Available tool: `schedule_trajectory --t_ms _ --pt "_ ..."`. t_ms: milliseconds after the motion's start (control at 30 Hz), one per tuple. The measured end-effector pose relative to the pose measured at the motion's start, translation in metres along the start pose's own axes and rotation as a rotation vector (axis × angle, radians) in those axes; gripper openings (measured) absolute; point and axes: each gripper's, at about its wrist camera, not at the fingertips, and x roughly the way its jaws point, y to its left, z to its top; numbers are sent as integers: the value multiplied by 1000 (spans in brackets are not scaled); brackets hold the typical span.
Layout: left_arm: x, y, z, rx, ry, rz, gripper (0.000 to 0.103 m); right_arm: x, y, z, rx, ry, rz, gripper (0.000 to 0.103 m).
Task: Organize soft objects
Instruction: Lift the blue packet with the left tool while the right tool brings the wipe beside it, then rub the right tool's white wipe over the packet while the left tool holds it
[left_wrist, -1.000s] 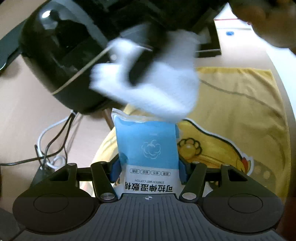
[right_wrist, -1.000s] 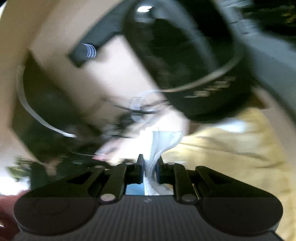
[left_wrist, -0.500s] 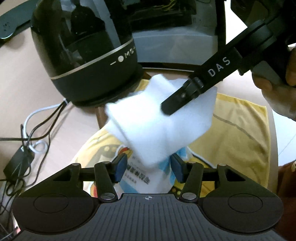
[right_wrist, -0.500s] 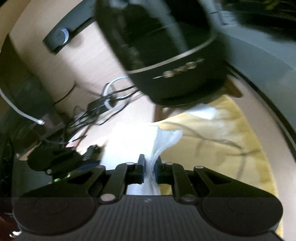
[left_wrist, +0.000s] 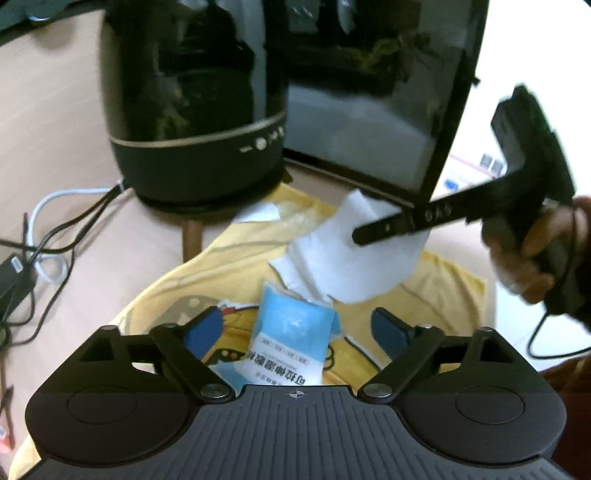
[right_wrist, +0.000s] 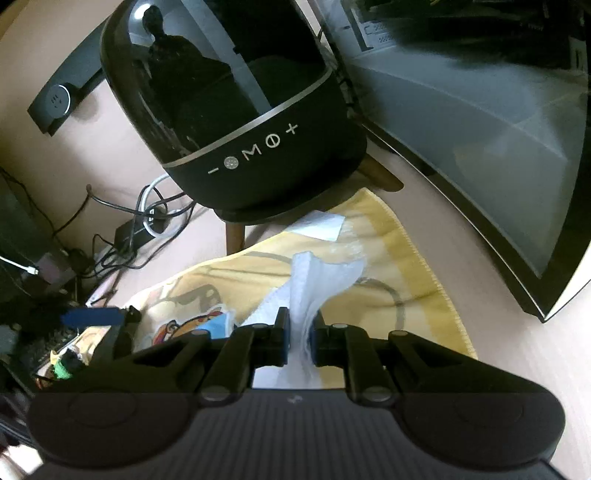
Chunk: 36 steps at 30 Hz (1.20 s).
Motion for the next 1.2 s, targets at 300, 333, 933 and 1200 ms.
schedule_trajectory --t_ms 300,333,933,1200 --pt "28 -54 -54 437 124 140 94 10 1 -9 4 52 16 16" --pt "35 -52 -53 430 128 141 94 10 1 -8 2 52 18 16" --pt "53 64 -18 -584 160 -205 68 -17 10 4 1 -47 67 11" --pt "56 96 -53 -949 149 -260 69 -13 44 2 75 94 566 11"
